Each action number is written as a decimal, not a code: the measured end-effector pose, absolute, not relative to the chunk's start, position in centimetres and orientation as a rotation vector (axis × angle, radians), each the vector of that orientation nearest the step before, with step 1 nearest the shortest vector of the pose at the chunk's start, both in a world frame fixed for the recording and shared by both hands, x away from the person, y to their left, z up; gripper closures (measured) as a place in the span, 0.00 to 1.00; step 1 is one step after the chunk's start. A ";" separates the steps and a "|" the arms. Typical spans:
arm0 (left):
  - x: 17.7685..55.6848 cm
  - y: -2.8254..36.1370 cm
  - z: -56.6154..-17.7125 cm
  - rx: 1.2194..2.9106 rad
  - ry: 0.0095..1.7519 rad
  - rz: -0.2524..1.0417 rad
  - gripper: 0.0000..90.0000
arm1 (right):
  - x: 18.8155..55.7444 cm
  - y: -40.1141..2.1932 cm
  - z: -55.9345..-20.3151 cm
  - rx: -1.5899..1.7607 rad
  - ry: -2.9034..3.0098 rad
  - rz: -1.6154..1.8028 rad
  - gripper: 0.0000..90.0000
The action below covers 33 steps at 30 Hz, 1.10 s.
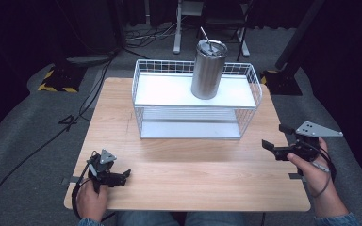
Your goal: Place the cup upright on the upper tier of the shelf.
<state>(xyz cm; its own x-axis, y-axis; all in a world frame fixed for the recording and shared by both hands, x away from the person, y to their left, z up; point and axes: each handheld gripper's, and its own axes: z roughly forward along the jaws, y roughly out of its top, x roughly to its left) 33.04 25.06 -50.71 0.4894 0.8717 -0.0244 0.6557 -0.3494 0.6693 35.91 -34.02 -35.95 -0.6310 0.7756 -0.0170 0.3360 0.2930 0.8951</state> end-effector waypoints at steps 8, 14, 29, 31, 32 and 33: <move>33.0 25.1 -50.7 2.116 1.252 0.451 0.00 | 36.2 -34.3 -39.2 1.045 2.163 1.233 0.08; 33.0 25.1 -50.7 2.116 1.252 0.451 0.00 | 36.3 -34.2 -41.8 1.048 2.197 1.186 0.08; 33.0 25.1 -50.7 2.116 1.252 0.451 0.00 | 36.1 -34.2 -47.4 1.079 2.229 1.097 0.08; 33.0 25.1 -50.7 2.116 1.252 0.451 0.00 | 36.0 -34.1 -48.1 1.098 2.238 1.100 0.08; 33.0 25.1 -50.7 2.116 1.252 0.451 0.00 | 36.0 -34.1 -48.1 1.098 2.238 1.100 0.08; 33.0 25.1 -50.7 2.116 1.252 0.451 0.00 | 36.0 -34.1 -48.3 1.102 2.242 1.100 0.08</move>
<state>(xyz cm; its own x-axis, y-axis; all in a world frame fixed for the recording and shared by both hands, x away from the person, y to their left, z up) 33.04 25.05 -50.71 0.4894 0.8717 -0.0250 0.6556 -0.3488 0.6697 36.00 -34.14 -48.34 -0.6038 0.7970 -0.0170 0.4741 0.3762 0.7961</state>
